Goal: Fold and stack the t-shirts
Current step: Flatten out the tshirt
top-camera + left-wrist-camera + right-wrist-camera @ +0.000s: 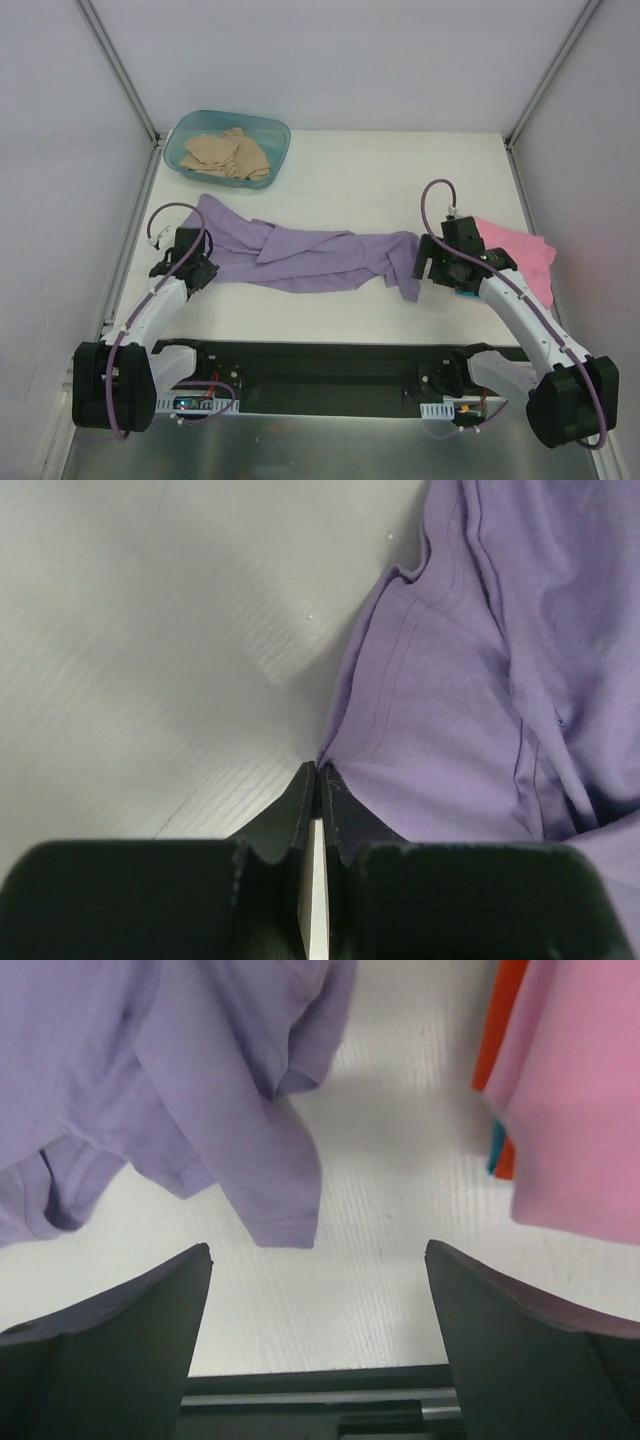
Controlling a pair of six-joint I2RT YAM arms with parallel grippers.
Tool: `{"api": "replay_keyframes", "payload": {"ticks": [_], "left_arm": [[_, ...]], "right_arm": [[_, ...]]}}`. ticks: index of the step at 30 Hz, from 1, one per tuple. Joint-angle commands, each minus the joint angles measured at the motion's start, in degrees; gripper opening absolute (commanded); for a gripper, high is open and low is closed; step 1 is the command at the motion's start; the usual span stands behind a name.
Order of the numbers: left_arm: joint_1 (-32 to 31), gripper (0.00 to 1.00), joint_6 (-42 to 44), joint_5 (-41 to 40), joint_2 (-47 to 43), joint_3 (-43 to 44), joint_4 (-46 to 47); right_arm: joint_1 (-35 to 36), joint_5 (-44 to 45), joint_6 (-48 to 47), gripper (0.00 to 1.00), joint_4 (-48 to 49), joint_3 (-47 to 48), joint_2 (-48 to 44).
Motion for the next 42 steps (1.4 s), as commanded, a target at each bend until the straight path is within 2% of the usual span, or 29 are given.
{"api": "replay_keyframes", "payload": {"ticks": [1,4,5,6,8,12,23,25,29,31,35,41,42], "left_arm": [[0.6,0.00,2.2,-1.9,-0.3,2.0,-1.4],[0.6,0.00,2.4,-1.7,-0.9,1.4,-1.4],[0.6,0.00,2.3,-1.6,-1.2,0.9,-1.4],[0.6,0.00,2.3,-1.8,-1.8,0.6,-1.3],[0.6,0.00,2.3,-1.9,-2.4,0.0,-1.2],[0.6,0.00,3.0,-1.2,-3.8,-0.4,-0.9],[0.6,0.00,3.3,-0.9,-2.3,-0.7,0.1],[0.6,0.00,3.2,-0.6,-2.0,-0.7,0.4],[0.6,0.00,3.3,-0.5,-2.1,-0.8,0.6],[0.6,0.00,3.4,-0.4,-2.3,-0.8,0.7],[0.6,0.00,3.4,-0.5,-3.6,-1.1,0.7],[0.6,0.00,3.6,2.1,-7.2,0.3,0.7],[0.6,0.00,4.0,3.0,-8.1,0.8,0.7]], "right_arm": [[2.4,-6.2,3.7,0.89,0.6,-3.1,1.2],[4.5,-4.8,4.5,0.82,1.9,-3.3,4.3],[5.1,-2.8,4.7,0.77,2.0,-3.2,5.2],[5.2,-2.2,4.6,0.65,2.1,-2.8,6.2],[5.2,-0.3,4.5,0.56,2.4,-2.5,9.2],[5.2,3.0,3.8,0.52,2.2,-0.5,14.2],[5.2,-3.1,4.2,0.43,6.8,-0.7,20.7],[5.2,-4.1,4.5,0.39,7.8,-1.1,21.7],[5.2,-5.2,5.0,0.19,9.2,-1.7,23.2],[5.2,-6.1,4.8,0.16,10.4,-1.9,23.9],[5.2,-6.2,4.6,0.01,12.7,-2.2,23.6],[5.2,-4.1,2.5,0.01,18.0,-2.9,13.5],[5.2,-3.5,1.8,0.01,18.2,-2.7,8.9]]}}
